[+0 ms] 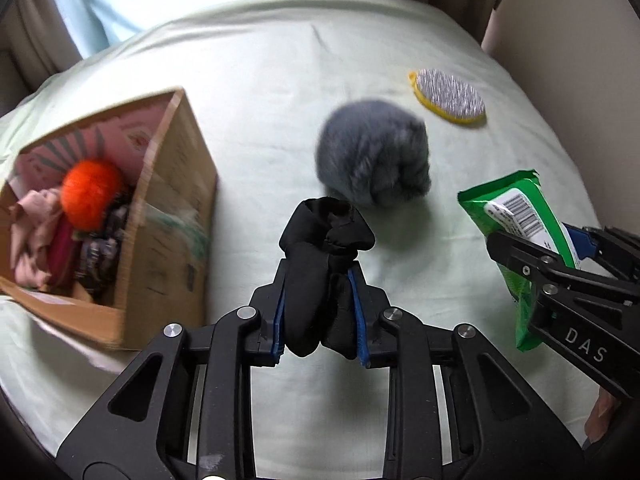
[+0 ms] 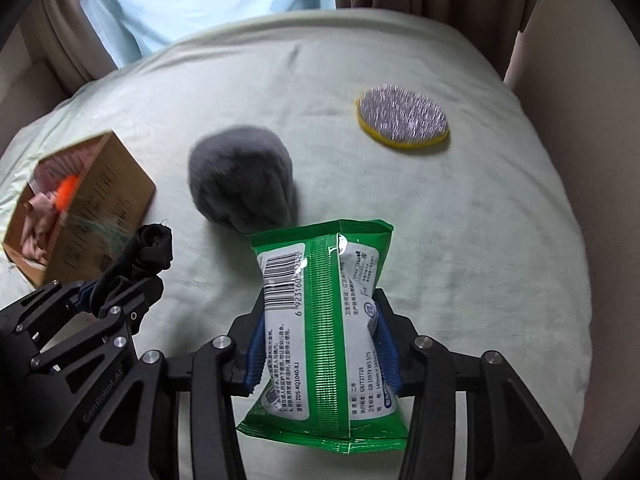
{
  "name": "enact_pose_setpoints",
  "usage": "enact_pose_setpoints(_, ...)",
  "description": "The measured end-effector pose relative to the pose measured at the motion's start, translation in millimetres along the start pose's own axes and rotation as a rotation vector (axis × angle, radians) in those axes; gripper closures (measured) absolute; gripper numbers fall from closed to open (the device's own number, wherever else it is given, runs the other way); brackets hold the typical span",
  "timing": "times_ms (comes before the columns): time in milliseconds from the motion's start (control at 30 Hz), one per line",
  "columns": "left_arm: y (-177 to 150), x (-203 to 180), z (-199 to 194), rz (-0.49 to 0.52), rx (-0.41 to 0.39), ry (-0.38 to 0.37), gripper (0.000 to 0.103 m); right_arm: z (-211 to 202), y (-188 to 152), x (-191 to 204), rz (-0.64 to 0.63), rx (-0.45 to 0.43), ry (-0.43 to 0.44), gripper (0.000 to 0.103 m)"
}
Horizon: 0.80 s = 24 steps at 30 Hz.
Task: Organize soft objects
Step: 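Carry socks and wipes over the box and open both tools to drop them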
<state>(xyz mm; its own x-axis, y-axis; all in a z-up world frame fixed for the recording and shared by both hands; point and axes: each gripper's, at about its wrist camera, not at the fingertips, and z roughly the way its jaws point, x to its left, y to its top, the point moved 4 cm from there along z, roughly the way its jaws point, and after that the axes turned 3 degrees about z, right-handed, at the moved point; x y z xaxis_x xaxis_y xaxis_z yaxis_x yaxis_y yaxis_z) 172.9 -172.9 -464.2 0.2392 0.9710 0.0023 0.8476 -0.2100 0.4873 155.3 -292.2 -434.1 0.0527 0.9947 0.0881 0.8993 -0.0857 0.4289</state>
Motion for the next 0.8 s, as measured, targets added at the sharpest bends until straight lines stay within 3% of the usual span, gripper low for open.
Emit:
enact_pose_setpoints(400,54.4,36.7,-128.9,-0.037,-0.122,-0.043,0.08,-127.2,36.2,36.8,0.061,-0.13,0.031,0.06)
enact_pose_setpoints(600,83.0,80.9,-195.9,-0.067,-0.158,-0.098,0.08,-202.2,58.5,87.0,0.076,-0.21,0.057,0.06)
enact_pose_setpoints(800,97.4,143.9,-254.0,-0.063,-0.186,-0.111,0.08,-242.0,73.5,145.6,0.113,-0.249,0.079,0.06)
